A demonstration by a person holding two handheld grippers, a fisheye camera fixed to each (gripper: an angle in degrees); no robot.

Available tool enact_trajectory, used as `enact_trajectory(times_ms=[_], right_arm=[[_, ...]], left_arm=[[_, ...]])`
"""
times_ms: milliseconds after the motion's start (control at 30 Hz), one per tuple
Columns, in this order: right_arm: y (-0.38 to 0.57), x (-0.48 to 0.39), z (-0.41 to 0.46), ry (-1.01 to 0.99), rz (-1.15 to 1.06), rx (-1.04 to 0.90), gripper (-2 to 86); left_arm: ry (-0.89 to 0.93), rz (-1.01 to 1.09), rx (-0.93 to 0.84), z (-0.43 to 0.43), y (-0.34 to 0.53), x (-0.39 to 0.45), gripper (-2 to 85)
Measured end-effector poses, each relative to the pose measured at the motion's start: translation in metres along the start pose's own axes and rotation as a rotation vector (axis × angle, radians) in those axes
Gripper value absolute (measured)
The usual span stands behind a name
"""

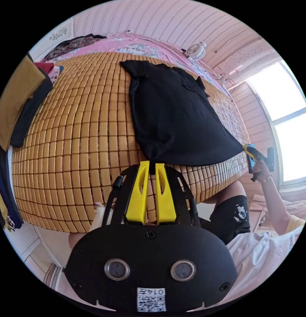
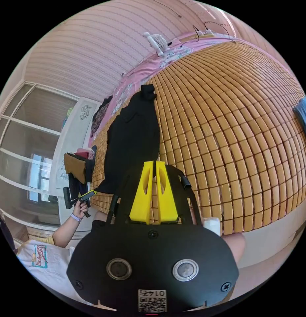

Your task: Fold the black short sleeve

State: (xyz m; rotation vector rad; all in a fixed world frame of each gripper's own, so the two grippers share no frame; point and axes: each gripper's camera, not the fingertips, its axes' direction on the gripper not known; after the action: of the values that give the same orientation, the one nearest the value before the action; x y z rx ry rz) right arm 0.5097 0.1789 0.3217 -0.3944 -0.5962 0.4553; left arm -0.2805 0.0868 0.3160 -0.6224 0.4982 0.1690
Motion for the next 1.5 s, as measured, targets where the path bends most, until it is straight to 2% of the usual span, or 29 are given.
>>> enact_trajectory(times_ms=[133,433,767,1033,1167,1367,1500], right_arm=[[0.017,0.011,0.023,0.088,0.007,-0.108,0.6],[0.02,0.0,0.049,0.12,-0.049,-0.278,0.7],[0.039,-0.017,0.07,0.188,-0.09,-0.359,1.0],[0.056,-0.026,0.063,0.256,-0.07,-0.332,3.7],[0.068,-0.038,0.054,0.262,-0.103,-0.268,4.6],[0.075,-0.069,0.05,0.256,-0.212,-0.192,5.2],[0.074,-0.095,0.053,0.244,-0.3,-0.166,5.7]], left_arm=[[0.014,0.007,-0.054,0.017,0.009,-0.008,3.8],[0.047,-0.051,-0.098,0.03,0.02,-0.038,4.8],[0.062,-0.068,-0.144,0.043,0.031,-0.054,4.4],[0.116,-0.147,-0.143,0.041,0.053,-0.069,2.2],[0.075,-0.116,-0.079,0.021,0.079,-0.066,-0.4],[-0.011,-0.031,0.009,-0.005,0.11,-0.053,-0.5],[-0.007,0.018,0.092,-0.021,0.123,-0.035,-0.1]])
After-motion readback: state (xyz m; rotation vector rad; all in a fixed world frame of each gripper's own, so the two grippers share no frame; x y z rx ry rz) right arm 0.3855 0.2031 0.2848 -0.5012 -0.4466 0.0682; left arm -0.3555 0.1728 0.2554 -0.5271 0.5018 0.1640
